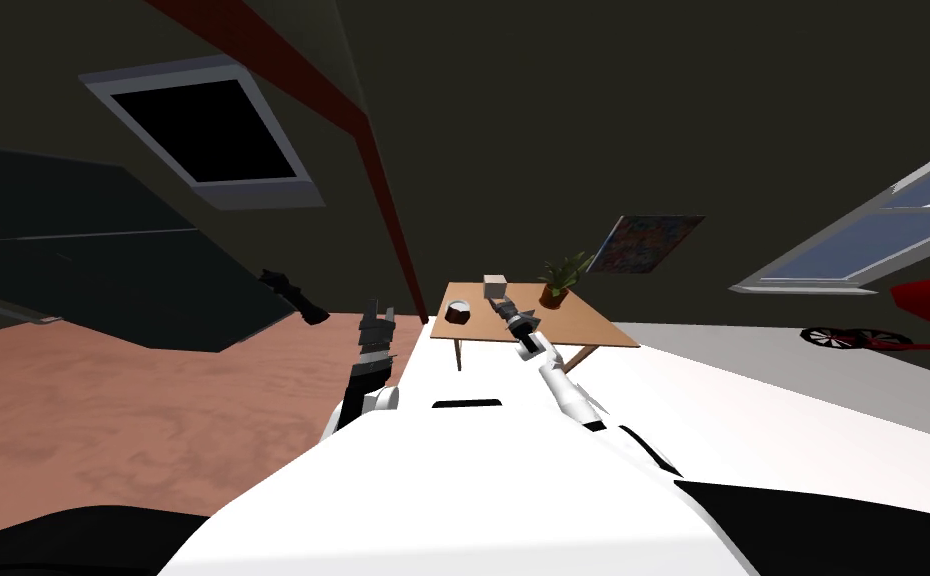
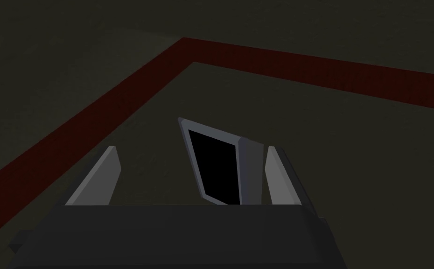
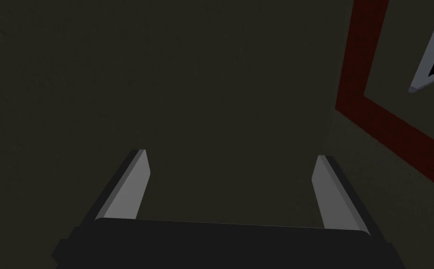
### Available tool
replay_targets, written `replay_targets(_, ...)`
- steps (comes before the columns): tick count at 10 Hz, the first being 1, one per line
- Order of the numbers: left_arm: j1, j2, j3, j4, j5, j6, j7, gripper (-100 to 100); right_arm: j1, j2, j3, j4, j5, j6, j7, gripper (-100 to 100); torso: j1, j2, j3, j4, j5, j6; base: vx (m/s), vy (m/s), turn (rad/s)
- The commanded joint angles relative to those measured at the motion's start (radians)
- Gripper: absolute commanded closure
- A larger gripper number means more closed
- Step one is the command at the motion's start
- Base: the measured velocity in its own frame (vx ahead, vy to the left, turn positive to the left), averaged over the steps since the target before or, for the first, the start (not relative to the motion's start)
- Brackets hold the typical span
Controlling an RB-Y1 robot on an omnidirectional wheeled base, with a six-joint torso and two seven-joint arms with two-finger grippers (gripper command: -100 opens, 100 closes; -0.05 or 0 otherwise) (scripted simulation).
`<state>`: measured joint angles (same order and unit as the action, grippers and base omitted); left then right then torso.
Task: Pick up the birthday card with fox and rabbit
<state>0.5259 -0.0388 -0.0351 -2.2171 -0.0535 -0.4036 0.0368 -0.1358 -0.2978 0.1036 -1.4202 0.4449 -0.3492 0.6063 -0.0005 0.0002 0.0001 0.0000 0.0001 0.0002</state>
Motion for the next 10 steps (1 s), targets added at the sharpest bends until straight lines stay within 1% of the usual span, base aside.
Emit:
replay_targets(1, 0.0, 0.0, 0.0, 0.0, 0.0, 0.0, 0.0, 0, -0.007, -0.006, 0.001, 0.042, 0.021, 0.005, 0.015, -100, 0.0, 0.0, 0.0, 0.0, 0.0, 0.0, -0.011, -0.005, 0.019)
replay_targets(2, 0.0, 0.0, 0.0, 0.0, 0.0, 0.0, 0.0, 0, -0.037, -0.019, 0.005, 0.071, 0.065, 0.023, 0.038, -100, 0.0, 0.0, 0.0, 0.0, 0.0, 0.0, -0.014, -0.01, 0.044)
replay_targets(3, 0.0, 0.0, 0.0, 0.0, 0.0, 0.0, 0.0, 0, -0.037, -0.019, 0.005, 0.095, 0.065, 0.023, 0.038, -100, 0.0, 0.0, 0.0, 0.0, 0.0, 0.0, -0.011, -0.011, 0.025)
replay_targets(4, 0.0, 0.0, 0.0, 0.0, 0.0, 0.0, 0.0, 0, -0.065, -0.033, 0.01, 0.131, 0.109, 0.042, 0.058, -100, -0.001, 0.0, 0.0, 0.0, 0.0, 0.0, -0.011, -0.017, 0.039)
replay_targets(5, 0.0, 0.0, 0.0, 0.0, 0.0, 0.0, 0.0, 0, -0.065, -0.033, 0.01, 0.162, 0.109, 0.042, 0.058, -100, -0.001, 0.0, 0.0, 0.0, 0.0, 0.0, -0.01, -0.018, 0.035)
replay_targets(6, 0.0, 0.0, 0.0, 0.0, 0.0, 0.0, 0.0, 0, -0.092, -0.047, 0.015, 0.202, 0.152, 0.061, 0.078, -100, -0.001, 0.0, 0.0, 0.0, 0.0, 0.0, -0.011, -0.028, 0.065)
replay_targets(7, 0.0, 0.0, 0.0, 0.0, 0.0, 0.0, 0.0, 0, -0.092, -0.047, 0.015, 0.222, 0.153, 0.061, 0.078, -100, -0.002, 0.0, 0.0, 0.0, 0.0, 0.0, -0.006, -0.027, 0.03)
replay_targets(8, 0.0, 0.0, 0.0, 0.0, 0.0, 0.0, 0.0, 0, -0.117, -0.062, 0.019, 0.258, 0.195, 0.08, 0.096, -100, -0.002, 0.0, 0.0, 0.0, 0.0, 0.001, -0.007, -0.027, 0.04)
replay_targets(9, 0.0, 0.0, 0.0, 0.0, 0.0, 0.0, 0.0, 0, -0.117, -0.062, 0.019, 0.282, 0.197, 0.08, 0.096, -100, -0.002, 0.0, 0.0, 0.0, 0.0, 0.0, -0.007, -0.025, 0.038)
replay_targets(10, 0.0, 0.0, 0.0, 0.0, 0.0, 0.0, 0.0, 0, -0.141, -0.078, 0.024, 0.317, 0.24, 0.099, 0.113, -100, -0.002, 0.0, 0.0, 0.0, 0.0, 0.0, -0.009, -0.033, 0.064)
